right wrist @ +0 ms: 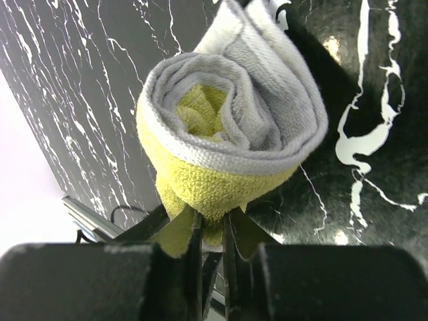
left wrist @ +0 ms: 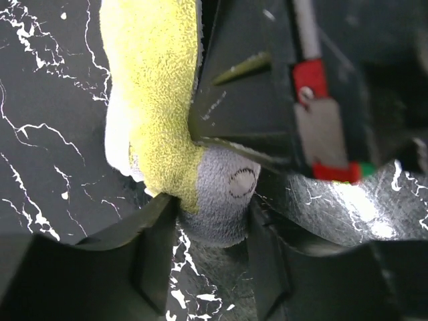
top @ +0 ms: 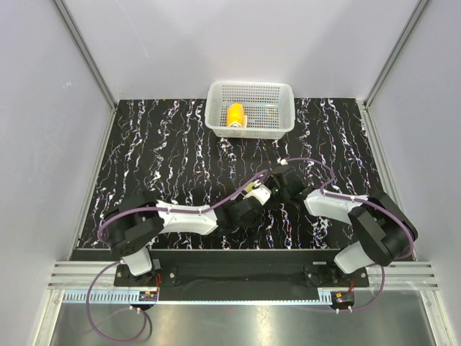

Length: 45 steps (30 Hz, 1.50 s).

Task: Roll the towels
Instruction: Roll the towel, then place the rolled towel into the container

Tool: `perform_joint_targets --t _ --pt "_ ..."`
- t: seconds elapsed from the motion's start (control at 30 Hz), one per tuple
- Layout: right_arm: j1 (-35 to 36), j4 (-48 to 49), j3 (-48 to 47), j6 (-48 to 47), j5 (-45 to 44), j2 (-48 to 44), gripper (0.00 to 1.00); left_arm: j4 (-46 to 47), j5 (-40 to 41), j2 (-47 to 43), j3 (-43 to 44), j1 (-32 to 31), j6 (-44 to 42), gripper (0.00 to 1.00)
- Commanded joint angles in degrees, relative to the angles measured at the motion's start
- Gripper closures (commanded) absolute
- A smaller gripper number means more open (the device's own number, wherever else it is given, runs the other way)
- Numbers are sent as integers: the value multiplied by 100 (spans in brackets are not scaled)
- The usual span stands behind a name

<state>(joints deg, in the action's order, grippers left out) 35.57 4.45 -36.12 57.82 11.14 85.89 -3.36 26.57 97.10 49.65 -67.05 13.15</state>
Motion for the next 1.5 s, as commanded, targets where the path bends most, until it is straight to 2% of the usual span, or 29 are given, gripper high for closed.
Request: perform_joint_targets --t 0.0,0.07,0.1,0.13,0.23,0.3,0.37,0.5,0.67,0.9,0.97,1.1,1.47 --pt "73 -418 -44 -69 372 -239 93 265 -449 160 247 113 -58 56" --pt "81 -690 -36 -113 259 -432 84 283 -722 152 256 244 -93 60" --pt "64 -804 -36 -139 188 -511 75 274 -854 134 247 297 -102 60" --pt "73 -1057 -53 -166 109 -686 56 274 -1107 116 247 341 -119 60" --pt "73 -1682 -150 -262 -286 -1029 28 160 -1610 99 300 543 -128 58" --pt "73 -1946 -185 -280 -559 -1205 18 72 -1733 107 335 605 -128 58" --pt "73 -2202 -185 -289 -726 -1460 14 54 -1865 116 326 649 -102 58" --pt "73 -2369 -115 -280 -832 -1698 11 98 -2356 116 326 763 21 57" --pt "73 -2290 52 -272 -859 -1557 12 239 -3140 -33 230 1080 259 57" --pt "73 -2027 342 -210 -894 -1391 17 625 -4263 -24 72 1606 583 57" --pt "73 -1966 377 -192 -903 -1364 21 687 -4396 11 54 1729 654 57" --pt "73 -1764 474 -166 -894 -1250 23 819 -4940 151 63 1932 847 58" --pt "73 -1508 263 -184 -1008 -758 21 1144 -5636 169 1 1994 1172 61"
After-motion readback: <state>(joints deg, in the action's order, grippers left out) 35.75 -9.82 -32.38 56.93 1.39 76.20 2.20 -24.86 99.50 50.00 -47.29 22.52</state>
